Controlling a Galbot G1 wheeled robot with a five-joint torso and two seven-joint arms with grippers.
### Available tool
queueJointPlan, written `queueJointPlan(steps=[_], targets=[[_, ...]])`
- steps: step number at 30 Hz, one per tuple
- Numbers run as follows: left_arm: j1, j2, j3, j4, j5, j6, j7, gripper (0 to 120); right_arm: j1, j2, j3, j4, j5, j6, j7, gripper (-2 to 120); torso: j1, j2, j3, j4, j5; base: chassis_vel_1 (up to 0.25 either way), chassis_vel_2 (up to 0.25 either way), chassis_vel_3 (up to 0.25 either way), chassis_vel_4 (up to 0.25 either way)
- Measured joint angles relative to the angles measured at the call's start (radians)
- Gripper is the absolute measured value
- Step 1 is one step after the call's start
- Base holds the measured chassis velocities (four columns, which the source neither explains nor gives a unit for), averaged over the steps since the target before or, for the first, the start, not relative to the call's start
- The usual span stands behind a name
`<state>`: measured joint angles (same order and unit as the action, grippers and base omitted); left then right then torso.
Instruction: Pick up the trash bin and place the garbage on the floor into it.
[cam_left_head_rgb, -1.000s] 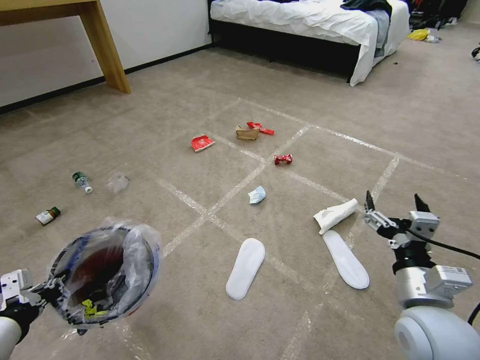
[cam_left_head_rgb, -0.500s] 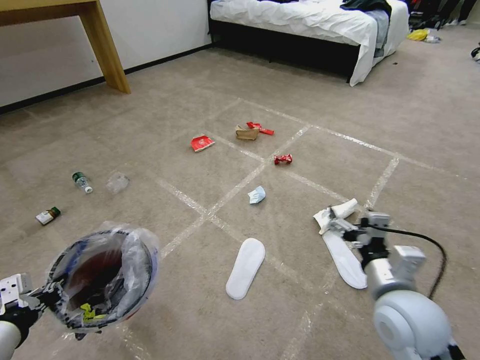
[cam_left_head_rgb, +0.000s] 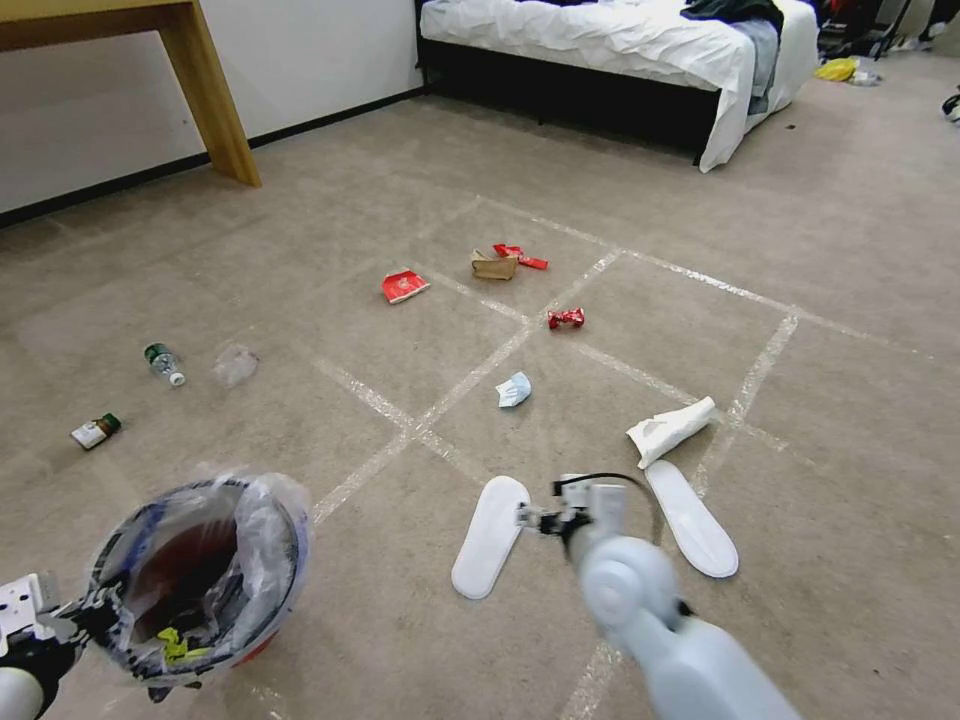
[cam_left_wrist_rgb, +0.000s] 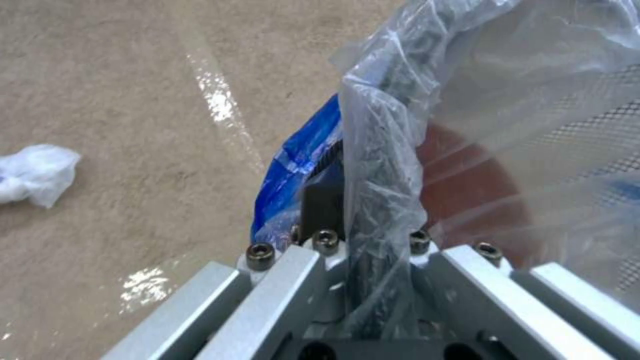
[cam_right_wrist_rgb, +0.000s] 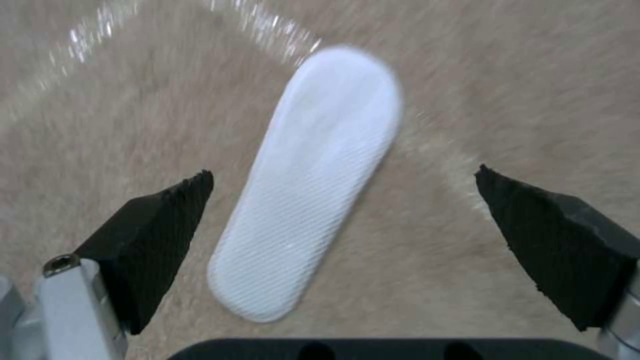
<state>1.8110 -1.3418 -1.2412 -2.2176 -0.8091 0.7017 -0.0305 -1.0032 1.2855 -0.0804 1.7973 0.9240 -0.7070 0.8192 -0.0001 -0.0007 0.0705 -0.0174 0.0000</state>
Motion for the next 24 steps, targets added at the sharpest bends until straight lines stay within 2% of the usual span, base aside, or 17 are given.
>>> queueJointPlan(steps=[4,10,24], targets=[[0.02,-0.013,-0.02,0.004,0.007,-0.011,0.014,1,0.078,0.069,-0.102,-0.158,0.004,0.009,0.055,100,0.0,0.0,0.0,0.0,0.0,0.0,0.0,0.0,0.0],[0.027,-0.031,-0.027,0.01,0.015,-0.022,0.027,1,0.142,0.127,-0.165,-0.322,-0.015,0.027,0.089,100,0.0,0.0,0.0,-0.0003,0.0001,0.0,0.0,0.0,0.0],[0.038,-0.037,-0.03,0.027,0.027,-0.041,0.04,1,0.204,0.207,-0.199,-0.493,-0.077,0.062,0.083,100,0.0,0.0,0.0,-0.0002,0.0002,0.0,0.0,0.0,0.0]])
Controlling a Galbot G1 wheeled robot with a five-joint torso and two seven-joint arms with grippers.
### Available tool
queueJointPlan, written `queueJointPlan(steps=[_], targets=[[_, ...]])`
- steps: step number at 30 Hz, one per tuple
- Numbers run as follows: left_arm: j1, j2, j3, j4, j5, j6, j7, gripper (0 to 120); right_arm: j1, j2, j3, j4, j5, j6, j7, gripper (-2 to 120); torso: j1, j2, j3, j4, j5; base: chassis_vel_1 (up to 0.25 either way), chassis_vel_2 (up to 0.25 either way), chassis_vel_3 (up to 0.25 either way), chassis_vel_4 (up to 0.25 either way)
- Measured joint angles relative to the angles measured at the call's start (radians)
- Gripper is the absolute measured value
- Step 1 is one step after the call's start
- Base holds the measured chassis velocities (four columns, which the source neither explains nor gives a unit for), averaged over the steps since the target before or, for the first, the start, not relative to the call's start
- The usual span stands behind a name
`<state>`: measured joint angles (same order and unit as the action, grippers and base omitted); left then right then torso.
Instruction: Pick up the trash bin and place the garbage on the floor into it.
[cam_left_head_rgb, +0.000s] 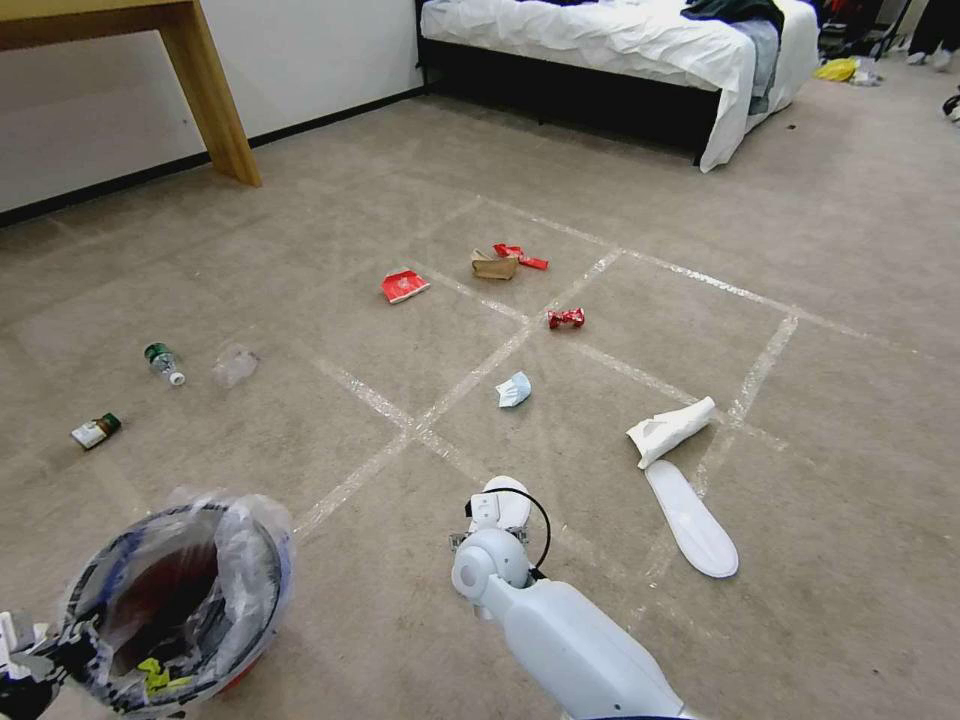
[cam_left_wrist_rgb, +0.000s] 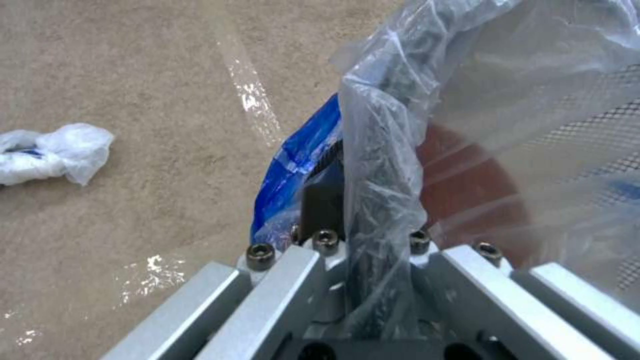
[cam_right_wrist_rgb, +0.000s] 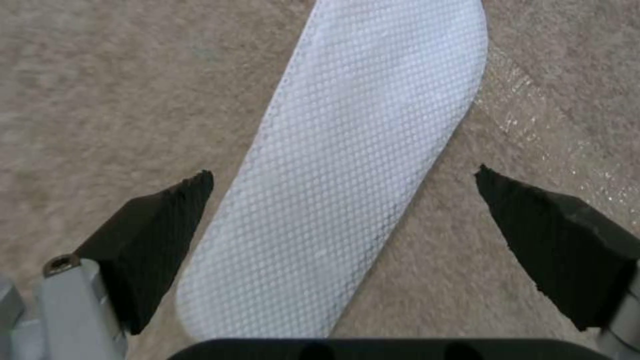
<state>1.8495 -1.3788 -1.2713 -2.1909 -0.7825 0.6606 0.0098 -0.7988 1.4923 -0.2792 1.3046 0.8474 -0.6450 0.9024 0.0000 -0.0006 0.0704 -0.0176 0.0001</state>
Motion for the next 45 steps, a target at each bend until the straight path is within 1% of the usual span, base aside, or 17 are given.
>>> queueJointPlan(steps=[3,5,20,30,45], targets=[[0.0,0.001,0.0,0.002,0.0,-0.001,0.0,1,0.005,0.006,0.0,-0.021,-0.012,0.005,-0.005,100,0.0,0.0,0.0,0.0,0.0,0.0,0.0,0.0,0.0],[0.001,0.004,0.0,0.005,-0.001,-0.005,0.002,1,0.017,0.022,-0.006,-0.077,-0.034,0.022,-0.015,100,0.0,0.0,0.0,0.0,0.0,0.0,0.0,0.0,0.0],[0.004,0.013,-0.009,0.042,-0.003,-0.025,0.016,1,0.052,0.088,-0.019,-0.234,-0.11,0.1,-0.058,100,0.0,0.0,0.0,0.0,0.0,0.0,0.0,0.0,0.0],[-0.004,0.018,-0.01,0.049,-0.007,-0.027,0.016,1,0.068,0.108,-0.021,-0.273,-0.118,0.109,-0.076,100,0.0,0.0,0.0,0.0,0.0001,0.0,0.0,0.0,0.0],[-0.013,0.013,0.002,0.055,-0.004,-0.029,0.017,1,0.071,0.11,-0.017,-0.316,-0.135,0.125,-0.112,100,0.0,0.0,0.0,0.0,0.0001,0.0,0.0,0.0,0.0]])
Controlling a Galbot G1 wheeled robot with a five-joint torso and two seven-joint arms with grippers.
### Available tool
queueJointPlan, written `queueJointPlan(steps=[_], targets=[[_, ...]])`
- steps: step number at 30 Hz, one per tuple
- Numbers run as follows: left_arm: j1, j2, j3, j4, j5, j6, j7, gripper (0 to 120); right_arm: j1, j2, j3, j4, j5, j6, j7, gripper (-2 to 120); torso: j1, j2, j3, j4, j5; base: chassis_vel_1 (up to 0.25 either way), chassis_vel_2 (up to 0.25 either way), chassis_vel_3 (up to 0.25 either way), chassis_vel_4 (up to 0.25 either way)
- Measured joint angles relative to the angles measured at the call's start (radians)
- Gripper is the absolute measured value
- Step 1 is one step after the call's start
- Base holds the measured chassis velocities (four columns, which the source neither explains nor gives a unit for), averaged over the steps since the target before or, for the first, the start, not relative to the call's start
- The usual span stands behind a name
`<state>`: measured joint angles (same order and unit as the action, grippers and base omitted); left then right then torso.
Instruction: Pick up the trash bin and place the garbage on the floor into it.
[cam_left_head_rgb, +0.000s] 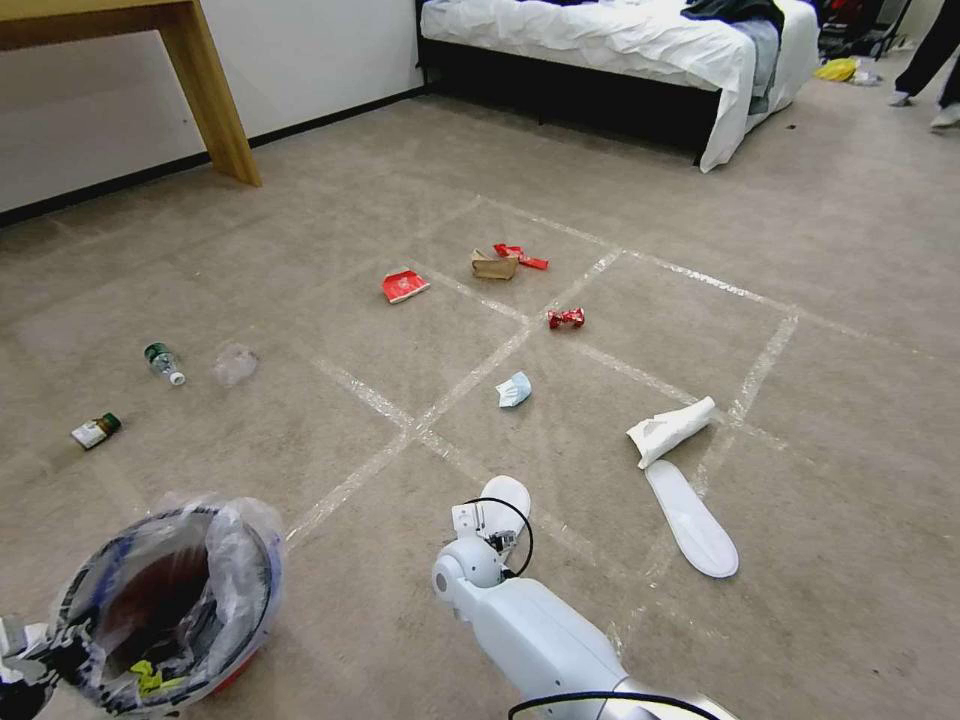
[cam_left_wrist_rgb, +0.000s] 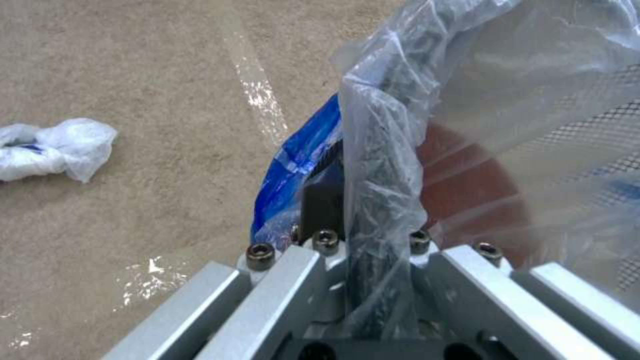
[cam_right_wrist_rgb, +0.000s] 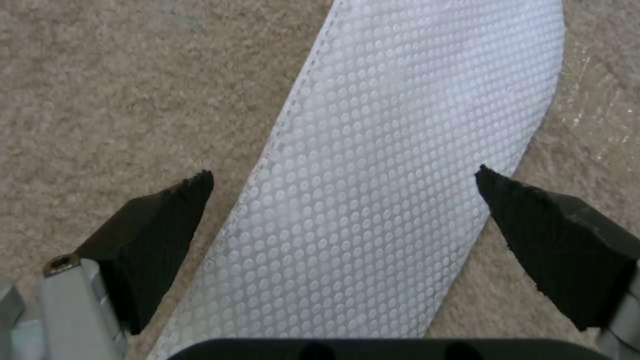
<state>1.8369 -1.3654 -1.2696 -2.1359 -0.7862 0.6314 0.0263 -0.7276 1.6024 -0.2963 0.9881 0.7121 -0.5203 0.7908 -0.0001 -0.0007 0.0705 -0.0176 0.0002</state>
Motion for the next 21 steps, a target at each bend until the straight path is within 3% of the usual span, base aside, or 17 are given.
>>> queueJointPlan(steps=[4,9,11,18,19,21], targets=[[-0.004,0.0,0.002,0.002,0.002,0.0,0.0,1,-0.002,-0.006,0.003,0.001,0.0,0.001,-0.003,100,0.0,0.0,0.0,0.0,0.0001,0.0,0.0,0.0,0.0],[-0.011,-0.003,0.01,0.009,0.007,-0.001,-0.003,1,-0.007,-0.013,0.005,0.007,-0.001,0.002,-0.003,88,0.0,0.0,0.0,0.0,0.0001,0.0,0.0,0.0,0.0],[-0.015,-0.004,0.013,0.011,0.01,-0.001,-0.004,1,-0.011,-0.02,0.005,0.013,-0.002,0.002,-0.003,76,0.0,0.0,0.0,0.0001,0.0001,0.0,0.0,0.0,0.0],[-0.017,-0.004,0.019,0.011,0.013,-0.001,-0.006,1,-0.017,-0.031,0.007,0.026,-0.004,0.002,0.0,54,0.0,0.0,0.0,0.0,0.0001,0.0,0.0,0.0,0.0],[-0.018,-0.004,0.02,0.011,0.014,-0.002,-0.006,1,-0.02,-0.031,0.008,0.029,-0.005,0.002,0.0,45,0.0,0.0,0.0,0.0,0.0003,0.0,0.0,0.0,0.0],[-0.018,-0.004,0.02,0.01,0.014,-0.002,-0.006,1,-0.022,-0.032,0.008,0.03,-0.006,0.002,0.001,44,0.0,0.0,0.0,0.0,0.0002,0.0,0.0,0.0,0.0]])
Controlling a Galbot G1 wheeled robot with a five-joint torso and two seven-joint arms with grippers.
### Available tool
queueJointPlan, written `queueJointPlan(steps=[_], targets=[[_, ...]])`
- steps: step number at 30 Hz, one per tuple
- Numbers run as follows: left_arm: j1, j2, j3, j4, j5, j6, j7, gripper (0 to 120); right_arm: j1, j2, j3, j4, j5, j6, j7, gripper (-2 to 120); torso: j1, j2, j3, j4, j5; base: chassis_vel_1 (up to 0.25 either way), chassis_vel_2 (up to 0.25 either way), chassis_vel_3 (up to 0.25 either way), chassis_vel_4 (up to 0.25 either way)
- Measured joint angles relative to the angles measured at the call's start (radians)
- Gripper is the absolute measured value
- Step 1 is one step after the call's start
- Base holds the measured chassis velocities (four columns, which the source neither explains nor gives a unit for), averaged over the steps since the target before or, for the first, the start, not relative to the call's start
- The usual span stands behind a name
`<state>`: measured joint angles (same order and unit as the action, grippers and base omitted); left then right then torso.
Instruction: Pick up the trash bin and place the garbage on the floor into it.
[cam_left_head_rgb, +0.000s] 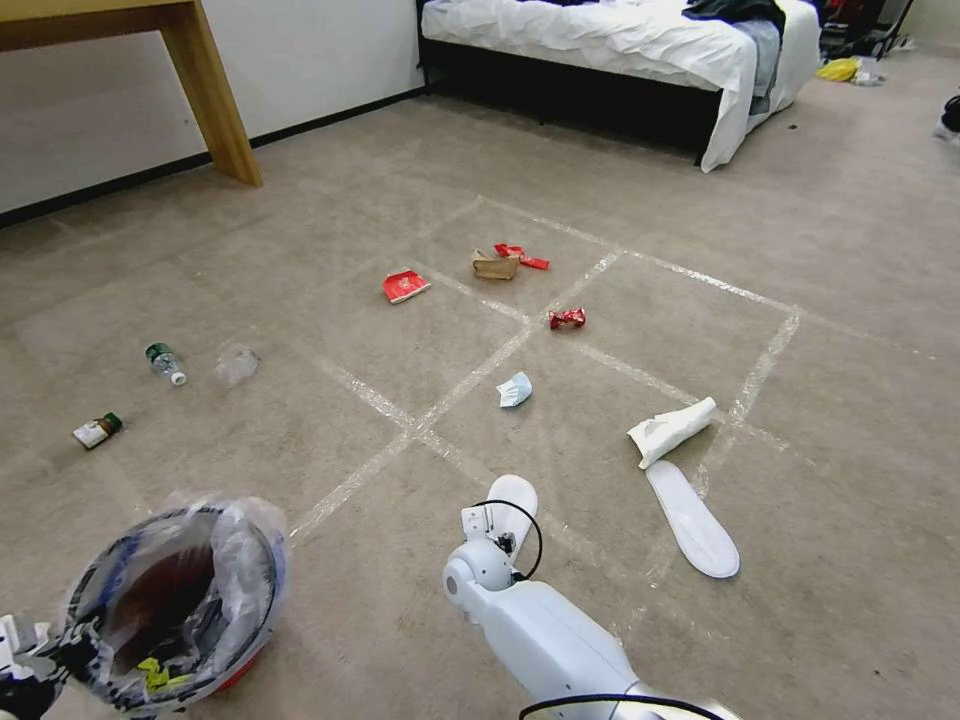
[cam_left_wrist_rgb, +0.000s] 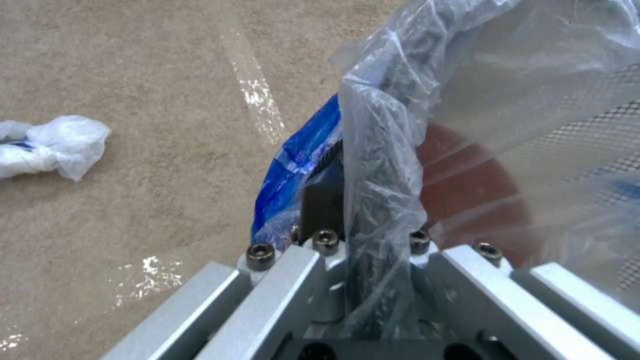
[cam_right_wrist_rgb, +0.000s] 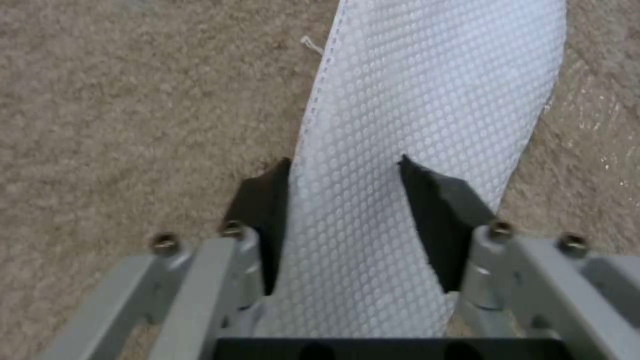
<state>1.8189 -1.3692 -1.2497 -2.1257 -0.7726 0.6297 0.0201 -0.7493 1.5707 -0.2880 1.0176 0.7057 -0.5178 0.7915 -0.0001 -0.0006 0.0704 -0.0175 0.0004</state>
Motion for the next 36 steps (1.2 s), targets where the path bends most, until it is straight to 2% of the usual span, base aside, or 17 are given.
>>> queueJointPlan(steps=[2,3,4,5,7,9,10,12,19,28,30,32,36], targets=[[0.0,0.001,0.0,-0.001,0.0,0.0,0.0,1,-0.006,-0.001,0.0,0.003,-0.005,0.001,0.0,30,0.0,0.0,0.0,0.0,0.0,0.0,0.0,0.0,0.0],[0.0,0.001,0.0,-0.001,0.0,0.0,0.0,1,-0.006,-0.001,0.0,0.003,-0.005,0.001,0.0,30,0.0,0.0,0.0,0.0,0.0,0.0,0.0,0.0,0.0],[0.001,0.002,-0.003,-0.002,-0.001,0.0,0.0,1,-0.008,-0.002,0.0,0.004,-0.008,0.002,0.001,24,0.0,0.0,0.0,0.0,0.0,0.0,0.0,0.0,0.0],[0.001,0.002,-0.003,-0.002,-0.001,0.0,0.0,1,-0.008,-0.002,0.0,0.004,-0.008,0.002,0.001,24,0.0,0.0,0.0,0.0,0.0,0.0,0.0,0.0,0.0],[0.002,0.004,-0.006,-0.002,-0.003,0.0,-0.001,1,-0.011,-0.004,0.001,0.007,-0.009,0.002,0.002,16,0.0,0.0,0.0,-0.0001,-0.0001,0.0,0.0,0.0,0.0],[0.003,0.004,-0.006,-0.003,-0.004,0.0,-0.001,1,-0.011,-0.004,0.001,0.008,-0.011,0.003,0.002,13,0.0,0.0,0.0,-0.0001,-0.0001,0.0,0.0,0.0,0.0],[0.004,0.006,-0.01,-0.004,-0.006,0.0,-0.001,1,-0.015,-0.009,0.002,0.015,-0.013,0.004,0.004,4,0.0,0.0,0.0,0.0,-0.0001,0.0,0.0,0.0,0.0],[0.005,0.007,-0.01,-0.005,-0.006,0.0,-0.001,1,-0.017,-0.013,0.002,0.02,-0.013,0.004,0.006,0,0.0,0.0,0.0,0.0,-0.0001,0.0,0.0,0.0,0.0],[0.008,0.01,-0.011,-0.009,-0.007,0.0,-0.001,1,-0.032,-0.048,0.013,0.077,-0.011,0.004,0.021,0,0.0,0.0,0.0,-0.0001,-0.0001,0.0,0.0,0.0,0.0],[0.002,0.023,-0.007,-0.045,-0.03,0.013,-0.016,1,-0.066,-0.146,0.038,0.307,0.029,0.007,-0.004,0,0.0,0.0,0.0,0.0,0.0,0.0,0.0,0.0,0.0],[-0.014,0.034,0.004,-0.062,-0.051,0.019,-0.032,1,-0.072,-0.181,0.049,0.407,0.051,0.029,-0.032,0,0.0,0.0,0.0,-0.0001,-0.0001,0.0,0.0,0.0,0.0],[-0.018,0.037,0.007,-0.065,-0.056,0.021,-0.037,1,-0.072,-0.19,0.05,0.431,0.056,0.039,-0.041,0,0.0,0.0,0.0,-0.0001,-0.0001,0.0,0.0,0.0,0.0],[-0.055,0.066,0.045,-0.08,-0.091,0.038,-0.071,1,-0.052,-0.238,0.055,0.598,0.101,0.134,-0.131,0,0.0,0.0,0.0,-0.0001,-0.0001,0.0,0.0,0.0,0.0]])
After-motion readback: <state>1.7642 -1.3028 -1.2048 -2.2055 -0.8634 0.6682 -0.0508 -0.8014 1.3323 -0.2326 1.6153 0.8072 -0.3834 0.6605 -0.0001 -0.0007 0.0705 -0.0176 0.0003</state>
